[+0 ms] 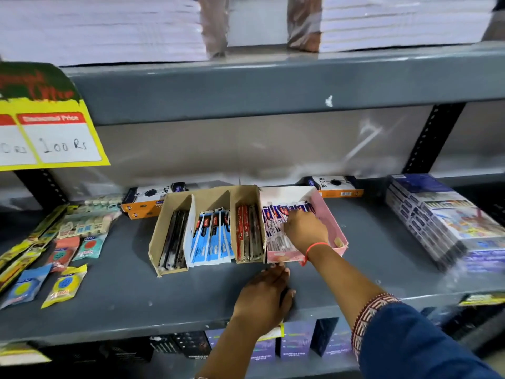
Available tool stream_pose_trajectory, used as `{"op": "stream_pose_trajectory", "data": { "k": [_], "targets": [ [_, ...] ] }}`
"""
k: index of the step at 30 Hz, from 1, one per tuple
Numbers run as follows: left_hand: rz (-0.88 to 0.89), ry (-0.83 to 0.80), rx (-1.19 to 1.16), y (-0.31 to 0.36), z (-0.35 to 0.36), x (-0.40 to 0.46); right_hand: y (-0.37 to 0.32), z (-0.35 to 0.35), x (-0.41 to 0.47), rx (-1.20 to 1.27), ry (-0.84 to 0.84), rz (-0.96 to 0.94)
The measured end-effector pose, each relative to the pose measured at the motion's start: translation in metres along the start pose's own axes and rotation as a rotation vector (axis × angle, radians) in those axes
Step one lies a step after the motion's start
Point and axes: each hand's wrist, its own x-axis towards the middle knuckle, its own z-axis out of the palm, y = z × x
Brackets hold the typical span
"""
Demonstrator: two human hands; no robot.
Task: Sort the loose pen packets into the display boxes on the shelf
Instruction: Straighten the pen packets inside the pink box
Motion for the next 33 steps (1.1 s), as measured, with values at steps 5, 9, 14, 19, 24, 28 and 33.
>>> {"op": "stream_pose_trajectory", "data": {
  "k": [5,9,14,19,24,28,33],
  "targets": [
    [-0.081,-0.216,0.05,0.003,-0.016,0.0,0.012,-0.024,-0.027,-0.076,0.138,-0.053],
    [-0.129,-0.201,0.104,0.011,-0.035,-0.01,0.022,-0.042,-0.05,-0.047,0.165,-0.072],
    [-0.141,-0.098,0.223,0.03,-0.06,-0.031,0.04,-0.058,-0.089,-0.111,0.235,-0.219],
    [-0.17,-0.056,0.305,0.07,-0.096,-0.049,0.064,-0.08,-0.134,-0.148,0.361,-0.334],
    [-0.132,0.129,0.413,0.11,-0.165,-0.048,0.055,-0.145,-0.174,-0.313,0.607,-0.49],
    [-0.089,0.351,0.469,0.128,-0.24,-0.034,0.028,-0.2,-0.191,-0.284,0.856,-0.606],
    [-0.037,0.595,0.498,0.146,-0.327,-0.024,-0.008,-0.258,-0.2,-0.199,1.072,-0.622]
  ]
}}
